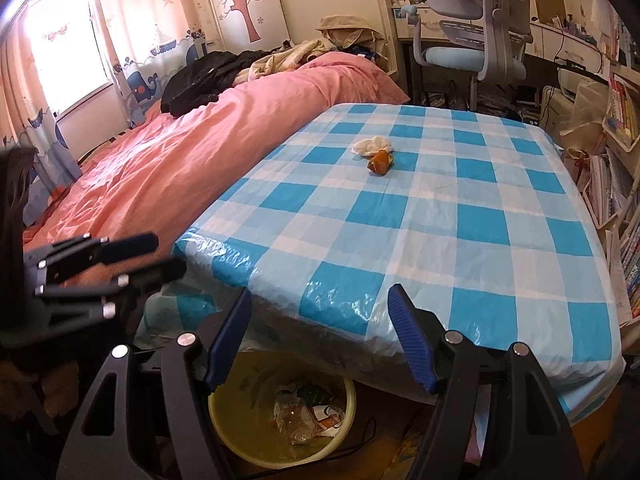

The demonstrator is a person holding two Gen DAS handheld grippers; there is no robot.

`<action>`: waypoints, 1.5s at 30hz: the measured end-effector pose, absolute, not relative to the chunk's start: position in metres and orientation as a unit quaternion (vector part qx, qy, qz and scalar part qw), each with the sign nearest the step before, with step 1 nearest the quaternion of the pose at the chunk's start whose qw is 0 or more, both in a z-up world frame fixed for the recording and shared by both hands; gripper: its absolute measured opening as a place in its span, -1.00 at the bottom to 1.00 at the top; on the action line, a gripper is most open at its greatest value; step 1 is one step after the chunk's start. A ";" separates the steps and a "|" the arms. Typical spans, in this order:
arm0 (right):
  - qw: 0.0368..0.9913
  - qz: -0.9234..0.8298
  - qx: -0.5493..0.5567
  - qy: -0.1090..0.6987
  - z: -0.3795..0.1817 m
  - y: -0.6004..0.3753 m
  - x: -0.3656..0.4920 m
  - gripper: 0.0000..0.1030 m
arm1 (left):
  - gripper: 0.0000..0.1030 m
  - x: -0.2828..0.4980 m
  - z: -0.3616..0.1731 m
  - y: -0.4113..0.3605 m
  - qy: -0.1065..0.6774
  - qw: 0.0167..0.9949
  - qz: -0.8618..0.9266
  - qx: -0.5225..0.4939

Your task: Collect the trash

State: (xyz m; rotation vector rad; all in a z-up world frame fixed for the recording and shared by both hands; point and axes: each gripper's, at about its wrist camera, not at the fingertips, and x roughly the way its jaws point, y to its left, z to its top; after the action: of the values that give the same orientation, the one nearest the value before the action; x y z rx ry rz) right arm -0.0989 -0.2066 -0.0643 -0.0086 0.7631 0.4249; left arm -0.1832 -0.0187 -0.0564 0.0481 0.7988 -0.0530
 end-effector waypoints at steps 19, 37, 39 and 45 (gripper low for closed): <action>0.901 0.205 -0.047 0.379 -0.063 -0.179 0.008 0.31 | 0.02 -0.005 -0.044 -0.008 0.386 0.922 -0.029 -0.014; 0.885 0.184 -0.045 0.426 -0.090 -0.177 0.107 -0.27 | 0.01 0.115 -0.086 -0.028 0.425 0.903 -0.058 -0.006; 0.883 0.185 -0.049 0.429 -0.091 -0.178 0.110 -0.40 | 0.01 0.122 -0.090 -0.034 0.427 0.902 -0.064 0.000; 0.876 0.199 -0.067 0.435 -0.090 -0.186 0.107 -0.70 | 0.01 0.141 -0.103 -0.052 0.440 0.895 -0.075 0.012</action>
State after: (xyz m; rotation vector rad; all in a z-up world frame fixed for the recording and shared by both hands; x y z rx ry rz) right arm 0.1075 -0.1860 -0.0896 -0.1394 0.9069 0.4147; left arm 0.1409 -0.0525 -0.1032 0.0244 0.9130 -0.1564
